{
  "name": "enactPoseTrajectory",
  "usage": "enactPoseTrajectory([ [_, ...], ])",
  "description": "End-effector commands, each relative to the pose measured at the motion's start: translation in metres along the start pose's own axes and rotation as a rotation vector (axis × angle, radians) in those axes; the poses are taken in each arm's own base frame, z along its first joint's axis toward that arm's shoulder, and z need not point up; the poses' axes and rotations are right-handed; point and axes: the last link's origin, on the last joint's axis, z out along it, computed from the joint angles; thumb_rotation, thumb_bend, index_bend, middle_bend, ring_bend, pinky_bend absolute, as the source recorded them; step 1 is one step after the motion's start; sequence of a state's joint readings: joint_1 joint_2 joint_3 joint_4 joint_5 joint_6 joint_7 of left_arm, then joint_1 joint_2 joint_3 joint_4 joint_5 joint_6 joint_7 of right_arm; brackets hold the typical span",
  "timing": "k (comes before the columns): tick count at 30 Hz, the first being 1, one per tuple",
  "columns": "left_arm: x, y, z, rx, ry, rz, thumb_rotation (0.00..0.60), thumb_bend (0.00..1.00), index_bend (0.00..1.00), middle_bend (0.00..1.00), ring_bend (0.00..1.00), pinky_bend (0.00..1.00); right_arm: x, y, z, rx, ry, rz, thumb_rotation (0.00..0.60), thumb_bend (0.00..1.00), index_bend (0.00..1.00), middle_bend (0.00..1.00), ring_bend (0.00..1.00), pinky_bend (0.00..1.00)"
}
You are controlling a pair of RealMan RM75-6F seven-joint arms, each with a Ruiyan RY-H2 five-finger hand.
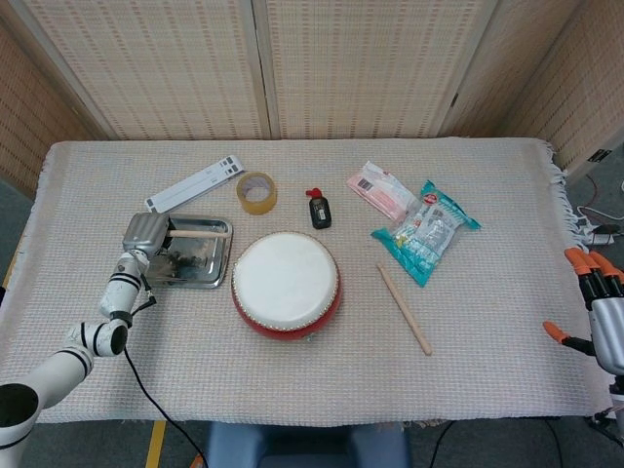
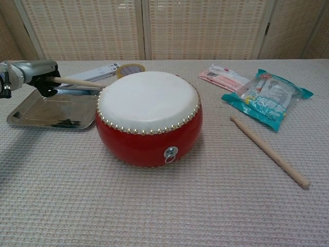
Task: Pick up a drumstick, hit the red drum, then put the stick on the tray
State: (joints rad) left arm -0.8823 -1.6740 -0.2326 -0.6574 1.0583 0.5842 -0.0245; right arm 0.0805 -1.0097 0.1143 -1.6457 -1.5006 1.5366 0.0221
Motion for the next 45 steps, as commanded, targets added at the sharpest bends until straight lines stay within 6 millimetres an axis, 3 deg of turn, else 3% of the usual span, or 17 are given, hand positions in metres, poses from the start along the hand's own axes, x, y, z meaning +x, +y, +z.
enactPoseTrajectory([
  [1, -0.003, 0.003, 0.004, 0.001, -0.010, 0.019, 0.600, 0.76, 0.88, 0.84, 0.78, 0.91, -0.001, 0.000, 0.000, -0.001, -0.001, 0.001, 0.600, 0.09, 0.05, 0.09, 0.05, 0.20],
  [5, -0.003, 0.002, 0.006, 0.015, -0.017, 0.019, 0.600, 0.76, 0.79, 0.72, 0.66, 0.83, -0.001, 0.000, 0.001, -0.002, -0.001, 0.000, 0.600, 0.09, 0.05, 0.09, 0.05, 0.20],
  [8, -0.003, 0.002, 0.006, 0.017, -0.013, 0.022, 0.600, 0.75, 0.62, 0.52, 0.43, 0.67, 0.000, 0.001, 0.001, -0.004, -0.001, -0.001, 0.600, 0.09, 0.05, 0.09, 0.05, 0.20],
  [11, -0.004, 0.001, 0.006, 0.017, -0.026, 0.023, 0.600, 0.72, 0.44, 0.35, 0.27, 0.48, -0.001, 0.002, 0.001, -0.005, 0.000, 0.002, 0.600, 0.09, 0.05, 0.09, 0.05, 0.20],
  [15, -0.003, 0.002, 0.005, 0.015, -0.031, 0.020, 0.600, 0.68, 0.30, 0.22, 0.15, 0.33, -0.002, 0.001, 0.002, 0.001, 0.000, 0.003, 0.600, 0.09, 0.05, 0.09, 0.05, 0.20],
  [20, -0.002, 0.002, 0.005, 0.016, -0.038, 0.016, 0.600, 0.54, 0.12, 0.09, 0.02, 0.17, -0.001, 0.001, 0.001, -0.001, 0.003, 0.002, 0.600, 0.09, 0.05, 0.09, 0.05, 0.20],
  [25, -0.002, 0.003, 0.005, 0.021, -0.048, 0.006, 0.600, 0.35, 0.01, 0.02, 0.00, 0.10, -0.001, 0.002, 0.001, -0.002, 0.005, 0.003, 0.600, 0.09, 0.05, 0.09, 0.05, 0.20],
  [28, -0.003, 0.002, 0.004, 0.024, -0.044, 0.000, 0.600, 0.30, 0.00, 0.00, 0.00, 0.08, -0.001, 0.002, 0.001, -0.002, 0.006, 0.002, 0.600, 0.09, 0.05, 0.09, 0.05, 0.20],
  [45, 0.006, -0.003, 0.003, 0.035, -0.017, -0.047, 0.600, 0.24, 0.00, 0.00, 0.00, 0.02, 0.001, 0.001, 0.001, 0.001, 0.012, 0.001, 0.600, 0.09, 0.05, 0.09, 0.05, 0.20],
])
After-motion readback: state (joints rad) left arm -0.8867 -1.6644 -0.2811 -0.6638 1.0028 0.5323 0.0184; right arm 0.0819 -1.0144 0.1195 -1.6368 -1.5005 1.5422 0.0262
